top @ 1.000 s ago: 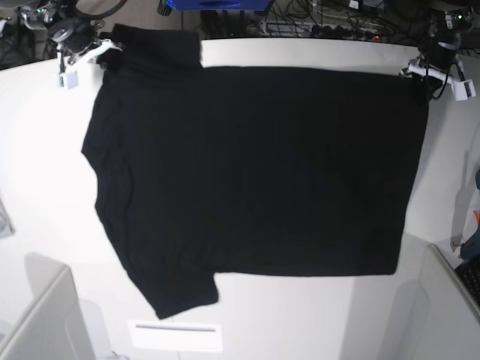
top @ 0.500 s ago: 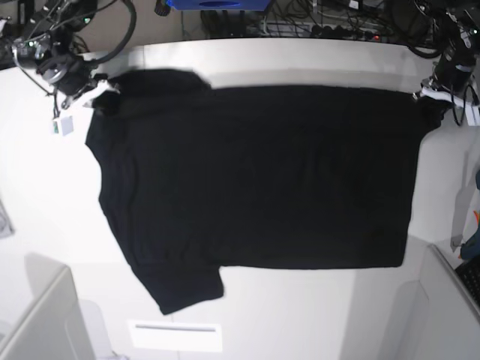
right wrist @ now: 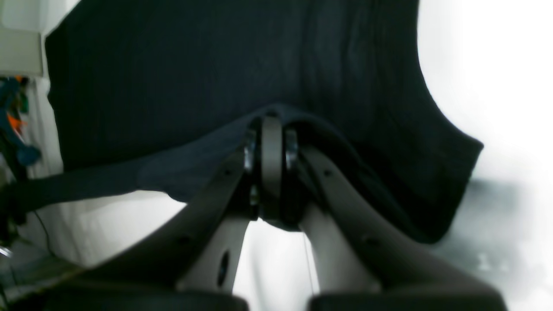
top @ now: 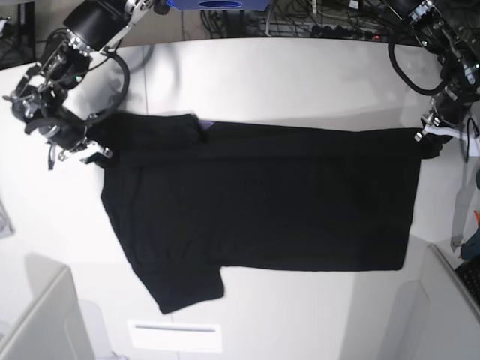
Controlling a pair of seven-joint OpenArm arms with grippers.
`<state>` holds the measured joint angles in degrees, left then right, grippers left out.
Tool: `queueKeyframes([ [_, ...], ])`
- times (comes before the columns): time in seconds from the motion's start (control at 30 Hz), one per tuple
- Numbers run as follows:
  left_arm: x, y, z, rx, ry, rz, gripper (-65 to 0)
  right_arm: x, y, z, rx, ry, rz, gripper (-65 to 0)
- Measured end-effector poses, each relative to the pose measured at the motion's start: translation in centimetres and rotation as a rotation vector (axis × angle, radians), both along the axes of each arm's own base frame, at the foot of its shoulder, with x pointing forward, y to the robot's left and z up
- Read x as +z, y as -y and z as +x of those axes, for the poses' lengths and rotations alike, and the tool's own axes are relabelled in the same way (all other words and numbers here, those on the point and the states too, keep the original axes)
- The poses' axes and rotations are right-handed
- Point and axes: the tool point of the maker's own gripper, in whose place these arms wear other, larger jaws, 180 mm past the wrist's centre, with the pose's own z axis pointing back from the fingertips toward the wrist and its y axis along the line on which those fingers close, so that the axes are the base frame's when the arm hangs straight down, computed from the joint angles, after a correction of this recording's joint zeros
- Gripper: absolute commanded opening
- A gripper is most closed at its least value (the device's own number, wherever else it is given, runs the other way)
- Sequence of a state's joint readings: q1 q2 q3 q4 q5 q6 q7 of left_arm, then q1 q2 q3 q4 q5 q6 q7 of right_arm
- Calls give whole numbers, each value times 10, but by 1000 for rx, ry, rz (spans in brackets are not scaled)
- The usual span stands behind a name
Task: Fold the T-shirt properly
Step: 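Lift the collar-side corners with both grippers and pull them toward the robot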
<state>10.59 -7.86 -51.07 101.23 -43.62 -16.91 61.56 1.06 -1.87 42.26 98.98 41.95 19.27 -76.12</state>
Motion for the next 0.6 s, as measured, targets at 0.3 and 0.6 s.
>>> queueKeyframes([
  [0.3,-6,-6,31,16,-14,24,-650,-8,-9,27,-14,-6,95,-650],
  [0.6,-26,-12,34,42,-66,11,-650,-20,-26,46,28,-4,96,-650],
])
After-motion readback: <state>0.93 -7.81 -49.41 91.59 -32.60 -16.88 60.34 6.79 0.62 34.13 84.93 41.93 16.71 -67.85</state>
